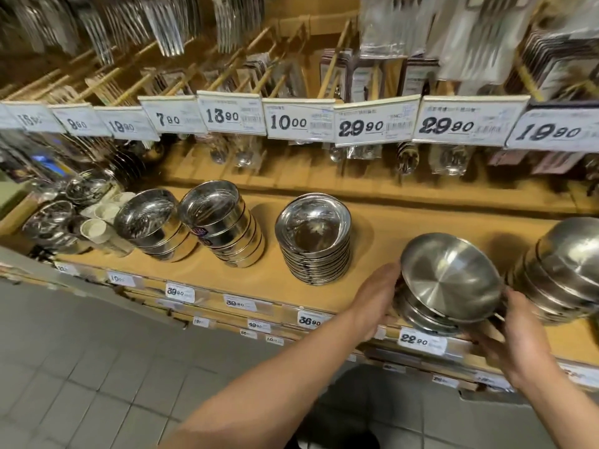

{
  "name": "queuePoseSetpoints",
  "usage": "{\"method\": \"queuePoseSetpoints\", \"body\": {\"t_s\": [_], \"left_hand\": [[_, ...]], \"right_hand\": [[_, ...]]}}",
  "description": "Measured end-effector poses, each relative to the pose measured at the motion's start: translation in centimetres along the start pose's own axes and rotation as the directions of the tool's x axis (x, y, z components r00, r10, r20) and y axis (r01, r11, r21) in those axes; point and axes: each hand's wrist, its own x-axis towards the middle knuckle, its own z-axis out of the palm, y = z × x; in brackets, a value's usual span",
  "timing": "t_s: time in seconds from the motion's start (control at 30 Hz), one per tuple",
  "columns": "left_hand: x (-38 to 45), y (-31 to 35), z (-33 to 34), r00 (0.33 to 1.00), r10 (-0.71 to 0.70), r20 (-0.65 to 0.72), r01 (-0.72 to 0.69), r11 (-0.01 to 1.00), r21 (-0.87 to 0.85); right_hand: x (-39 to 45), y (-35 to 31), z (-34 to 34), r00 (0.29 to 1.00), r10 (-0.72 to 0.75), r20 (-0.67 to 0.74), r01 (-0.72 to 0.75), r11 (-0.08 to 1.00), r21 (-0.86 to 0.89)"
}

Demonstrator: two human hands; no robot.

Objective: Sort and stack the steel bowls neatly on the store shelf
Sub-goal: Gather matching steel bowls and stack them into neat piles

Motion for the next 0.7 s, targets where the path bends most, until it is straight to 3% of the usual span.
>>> {"method": "queuePoseSetpoints", "body": {"t_s": [0.13,0.4,0.53,0.7], "left_hand": [[-1.8,-2.2,-4.6,0.994,-0.050,-0.095,0.053,0.998,0.030],[-6.4,-4.3,-16.5,0.950,-0.091,-0.298,0.067,0.994,-0.089],[-7.5,-4.0,-21.0,0.937,-0.072,-0.341,0.019,0.987,-0.157],[-7.2,-3.2,-24.0,0.952,-0.061,-0.299,0.000,0.980,-0.198]], "right_hand": [[-3.3,1.1,-0.9,0.942,-0.282,-0.181,0.174,0.873,-0.456],[-7.7,2.9,5.5,0.929,-0.361,-0.079,0.297,0.855,-0.425],[-7.7,3.0,7.3,0.935,-0.316,-0.162,0.226,0.882,-0.414],[-8.8,3.1,8.8,0.891,-0.387,-0.236,0.258,0.862,-0.436]]}}
